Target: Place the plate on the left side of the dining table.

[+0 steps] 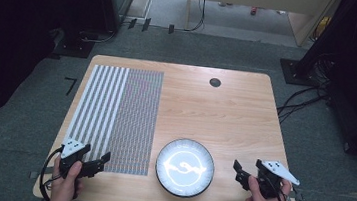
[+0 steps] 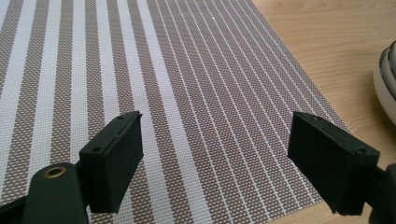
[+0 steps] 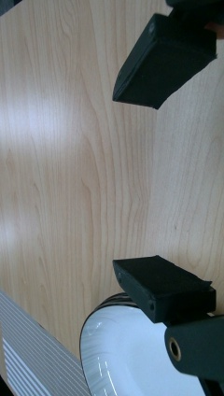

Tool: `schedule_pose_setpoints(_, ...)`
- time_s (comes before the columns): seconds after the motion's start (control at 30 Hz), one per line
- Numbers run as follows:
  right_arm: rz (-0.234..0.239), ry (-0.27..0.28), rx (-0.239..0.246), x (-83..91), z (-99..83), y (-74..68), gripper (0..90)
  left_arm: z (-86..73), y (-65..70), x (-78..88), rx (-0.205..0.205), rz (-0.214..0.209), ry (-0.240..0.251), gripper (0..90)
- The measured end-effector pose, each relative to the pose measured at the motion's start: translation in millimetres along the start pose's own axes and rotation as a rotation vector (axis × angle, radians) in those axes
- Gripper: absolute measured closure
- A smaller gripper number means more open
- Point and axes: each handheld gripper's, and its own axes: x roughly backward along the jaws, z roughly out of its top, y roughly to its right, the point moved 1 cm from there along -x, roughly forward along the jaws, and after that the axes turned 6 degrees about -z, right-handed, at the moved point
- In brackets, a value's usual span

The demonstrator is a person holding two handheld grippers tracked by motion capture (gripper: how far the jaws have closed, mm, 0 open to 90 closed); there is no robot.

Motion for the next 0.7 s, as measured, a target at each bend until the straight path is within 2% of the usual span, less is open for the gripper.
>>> schedule_pose_setpoints(0.27,0.019,-0.002,0.017,-0.8,-1.3,-8.5,16.3,-0.6,8.7,-3.7,-0.015,-0.017,-0.007,18.3)
schedule_pose_setpoints(0.7,0.048,0.002,0.015,-1.7,-2.4,-19.4,17.9,-1.7,25.2,-11.4,-0.041,-0.036,-0.023,18.2)
